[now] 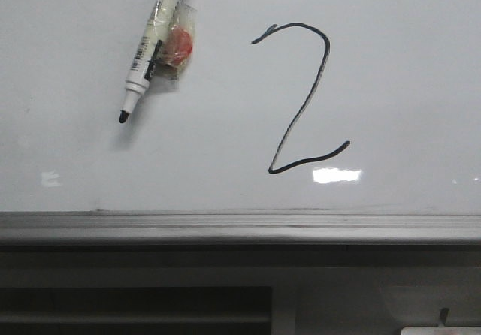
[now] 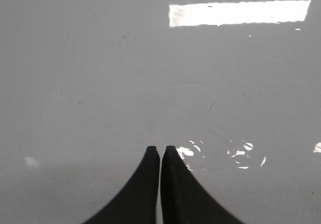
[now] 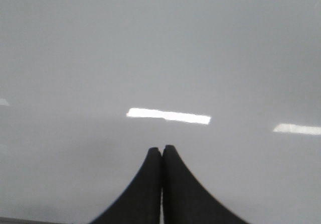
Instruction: Write number 2 on whiteboard
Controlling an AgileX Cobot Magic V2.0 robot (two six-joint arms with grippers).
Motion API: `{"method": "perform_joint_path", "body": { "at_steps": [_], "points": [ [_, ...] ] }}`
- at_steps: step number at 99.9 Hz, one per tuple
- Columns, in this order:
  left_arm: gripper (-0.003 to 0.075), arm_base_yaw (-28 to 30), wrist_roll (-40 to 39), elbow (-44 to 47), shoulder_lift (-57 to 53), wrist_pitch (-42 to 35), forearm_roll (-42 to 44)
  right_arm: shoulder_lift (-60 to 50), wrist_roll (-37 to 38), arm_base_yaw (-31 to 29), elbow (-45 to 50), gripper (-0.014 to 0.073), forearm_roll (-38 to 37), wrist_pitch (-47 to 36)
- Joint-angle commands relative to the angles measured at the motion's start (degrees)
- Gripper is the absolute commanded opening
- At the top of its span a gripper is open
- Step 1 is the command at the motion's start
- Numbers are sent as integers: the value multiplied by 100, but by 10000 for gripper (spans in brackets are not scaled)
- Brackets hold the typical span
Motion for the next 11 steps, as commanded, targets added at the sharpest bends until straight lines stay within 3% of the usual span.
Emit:
{"method": "perform_joint_path", "body": {
  "at_steps": [1,11],
  "points": [
    [-20,24,-48,69,-150,-407,-38,-79,-41,-33,140,-60,-62,-477],
    [-20,24,-48,69,-150,-407,-38,-79,-41,-33,140,-60,-62,-477]
  ]
}}
